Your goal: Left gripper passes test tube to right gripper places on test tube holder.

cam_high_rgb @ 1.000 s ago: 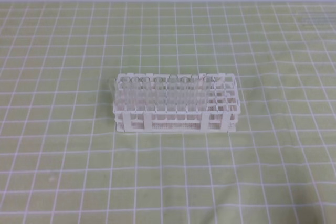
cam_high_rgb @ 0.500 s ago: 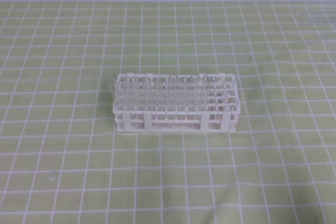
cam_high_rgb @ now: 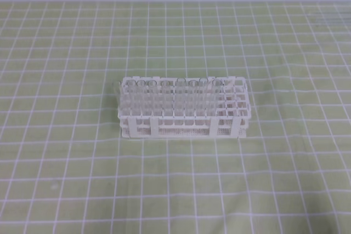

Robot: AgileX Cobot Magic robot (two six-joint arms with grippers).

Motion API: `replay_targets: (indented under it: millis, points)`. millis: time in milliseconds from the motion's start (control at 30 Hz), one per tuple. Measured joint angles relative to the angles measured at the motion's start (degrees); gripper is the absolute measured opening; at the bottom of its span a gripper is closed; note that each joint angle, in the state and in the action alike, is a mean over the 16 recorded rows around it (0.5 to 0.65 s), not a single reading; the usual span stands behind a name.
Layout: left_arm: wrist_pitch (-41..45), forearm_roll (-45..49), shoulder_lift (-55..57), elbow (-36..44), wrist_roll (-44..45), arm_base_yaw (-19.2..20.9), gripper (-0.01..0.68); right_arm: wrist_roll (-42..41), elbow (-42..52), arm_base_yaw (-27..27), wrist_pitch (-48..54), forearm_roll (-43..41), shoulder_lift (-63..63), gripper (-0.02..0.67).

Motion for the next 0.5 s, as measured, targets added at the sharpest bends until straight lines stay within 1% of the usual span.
replay_targets:
  millis: [267,500]
  points:
    - [0.29,-0.35,-0.35,0.03,0.03,-2.52,-0.002,0.00,0.00,0.00,0.00,0.01,0.00,-0.018]
    - [0.41,-0.74,0.06,-0.05,0.01,-3.06,-0.002,0.00,0.00,0.00,0.00,0.01,0.00,-0.018]
